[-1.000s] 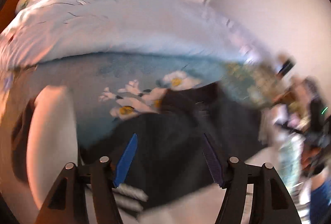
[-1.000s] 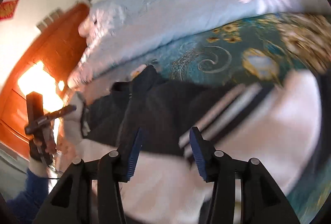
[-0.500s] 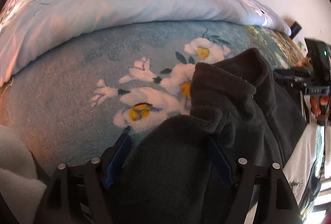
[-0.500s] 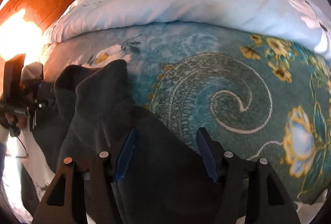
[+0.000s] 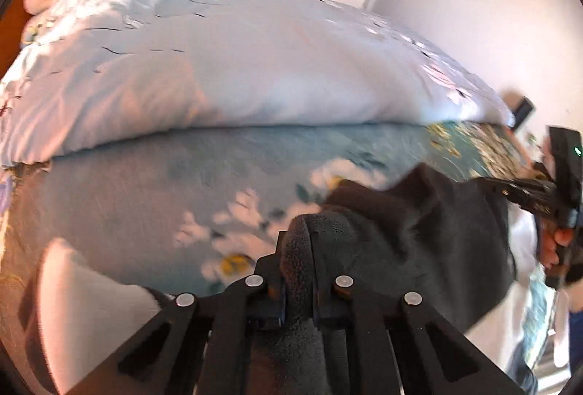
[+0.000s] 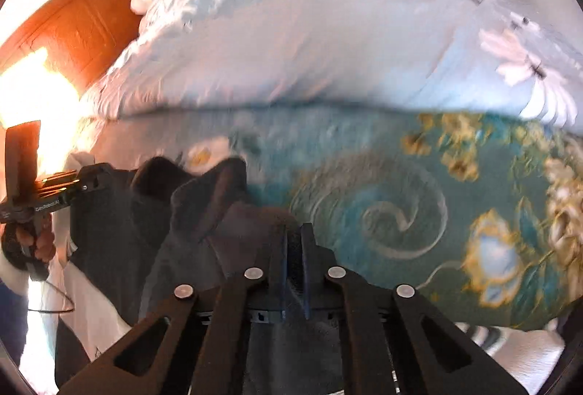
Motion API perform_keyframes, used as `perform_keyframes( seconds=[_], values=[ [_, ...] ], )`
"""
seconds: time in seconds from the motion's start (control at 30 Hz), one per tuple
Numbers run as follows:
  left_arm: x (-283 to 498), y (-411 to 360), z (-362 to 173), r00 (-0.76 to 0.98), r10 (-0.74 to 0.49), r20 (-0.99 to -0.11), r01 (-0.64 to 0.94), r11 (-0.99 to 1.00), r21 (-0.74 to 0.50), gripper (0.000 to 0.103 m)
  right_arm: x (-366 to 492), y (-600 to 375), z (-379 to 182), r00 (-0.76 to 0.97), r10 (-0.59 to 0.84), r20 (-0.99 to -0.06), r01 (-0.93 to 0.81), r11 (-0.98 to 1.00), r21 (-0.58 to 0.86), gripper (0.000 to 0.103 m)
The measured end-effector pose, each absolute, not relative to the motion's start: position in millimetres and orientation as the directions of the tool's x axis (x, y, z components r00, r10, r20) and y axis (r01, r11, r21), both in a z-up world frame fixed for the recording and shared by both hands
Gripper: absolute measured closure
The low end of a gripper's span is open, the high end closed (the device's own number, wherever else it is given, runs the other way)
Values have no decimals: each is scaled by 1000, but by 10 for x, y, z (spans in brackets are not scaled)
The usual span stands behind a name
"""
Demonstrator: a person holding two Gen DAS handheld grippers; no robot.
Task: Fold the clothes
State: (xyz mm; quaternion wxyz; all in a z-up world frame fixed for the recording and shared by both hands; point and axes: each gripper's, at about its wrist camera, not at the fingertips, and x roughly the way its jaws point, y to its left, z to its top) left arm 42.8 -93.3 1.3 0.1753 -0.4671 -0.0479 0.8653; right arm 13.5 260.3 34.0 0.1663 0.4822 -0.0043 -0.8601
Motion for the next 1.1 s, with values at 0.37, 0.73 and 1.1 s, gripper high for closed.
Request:
perform_keyframes(
  seconds=[0.37, 0.73, 1.1],
  values=[
    [456, -1009, -222, -453, 310, -836, -143, -951, -275, 84, 390, 3052, 377, -541, -315, -780, 152, -949, 278, 94],
    [1471, -822, 286, -612, 447, -653, -166, -879, -447, 37, 1828, 4673, 477, -686, 56, -726, -358, -894, 270, 49],
    [1976, -895, 144, -600, 559, -573, -87, -757, -647, 33, 2114, 5271, -5, -760, 33, -649, -535, -598, 596, 48]
  ],
)
